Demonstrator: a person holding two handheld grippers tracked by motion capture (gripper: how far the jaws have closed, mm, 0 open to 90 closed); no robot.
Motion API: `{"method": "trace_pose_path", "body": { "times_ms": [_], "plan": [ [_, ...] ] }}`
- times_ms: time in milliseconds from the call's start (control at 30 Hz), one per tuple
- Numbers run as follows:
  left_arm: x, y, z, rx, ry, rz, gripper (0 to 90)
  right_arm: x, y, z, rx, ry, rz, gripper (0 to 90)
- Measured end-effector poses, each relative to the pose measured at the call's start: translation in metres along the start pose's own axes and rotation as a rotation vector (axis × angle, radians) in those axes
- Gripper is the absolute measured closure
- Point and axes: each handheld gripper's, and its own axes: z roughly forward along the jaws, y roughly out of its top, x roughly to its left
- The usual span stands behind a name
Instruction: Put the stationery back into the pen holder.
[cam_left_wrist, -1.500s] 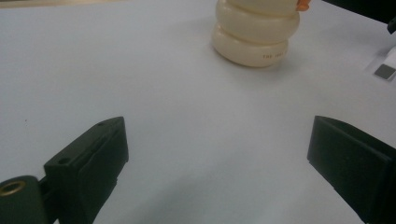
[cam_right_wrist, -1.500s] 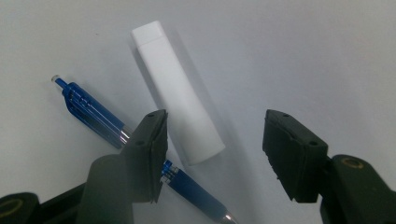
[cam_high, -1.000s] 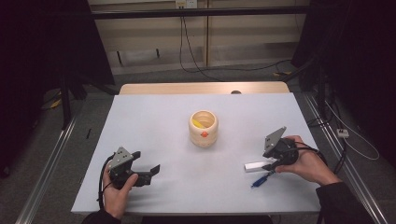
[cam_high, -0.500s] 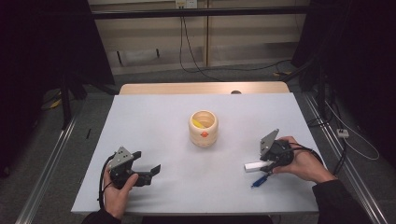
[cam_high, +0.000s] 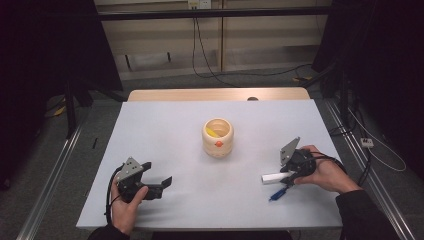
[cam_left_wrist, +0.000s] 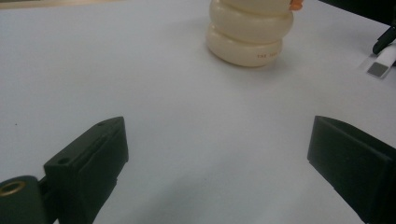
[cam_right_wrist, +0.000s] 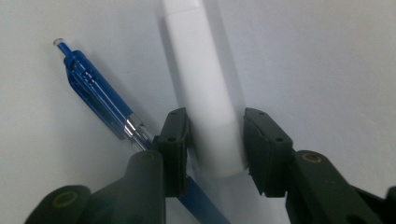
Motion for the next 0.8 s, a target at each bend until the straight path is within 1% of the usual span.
{"method": "trace_pose_path", "body": {
  "times_ms": [33, 133, 200, 233, 267, 300, 433, 500, 533, 633, 733, 800],
  "plan": [
    [0.000, 0.000, 0.001, 0.003, 0.003, 0.000, 5.2, -0.001, 0.000, 0.000, -0.001, 0.008, -0.011, 64.0],
    [0.000, 0.000, 0.000, 0.002, 0.004, 0.003, 5.2, 0.000, -0.001, 0.000, -0.010, 0.012, -0.021, 66.6],
    [0.000, 0.000, 0.000, 0.002, 0.006, 0.002, 5.2, 0.001, -0.002, 0.000, -0.018, 0.006, -0.028, 67.4],
    [0.001, 0.000, 0.000, 0.000, 0.006, 0.002, 5.2, 0.003, -0.002, 0.000, -0.014, 0.003, -0.026, 67.5],
    [0.000, 0.000, 0.001, 0.004, 0.010, -0.001, 5.2, 0.003, -0.001, 0.000, -0.011, 0.001, -0.040, 67.7],
    [0.000, 0.000, 0.001, 0.004, 0.009, 0.002, 5.2, 0.003, -0.001, -0.001, -0.009, -0.001, -0.038, 67.8],
    [0.001, 0.000, 0.001, 0.008, 0.010, 0.002, 5.2, 0.003, -0.001, -0.002, -0.037, -0.008, -0.034, 68.0],
    [0.000, 0.000, 0.001, 0.005, 0.012, -0.002, 5.2, 0.004, 0.000, -0.004, -0.064, -0.011, -0.013, 68.0],
    [0.000, 0.000, 0.001, 0.005, 0.011, -0.001, 5.2, 0.003, 0.001, -0.005, -0.074, -0.006, -0.009, 68.0],
    [0.000, 0.000, 0.001, 0.003, 0.008, 0.001, 5.2, 0.003, 0.001, -0.007, -0.085, -0.013, 0.018, 68.0],
    [0.000, 0.000, 0.001, 0.004, 0.004, 0.001, 5.2, 0.002, 0.001, -0.010, -0.126, -0.021, 0.060, 68.0],
    [0.000, 0.000, 0.001, 0.003, 0.005, 0.002, 5.2, 0.002, 0.002, -0.012, -0.144, -0.029, 0.080, 68.0]
  ]
}}
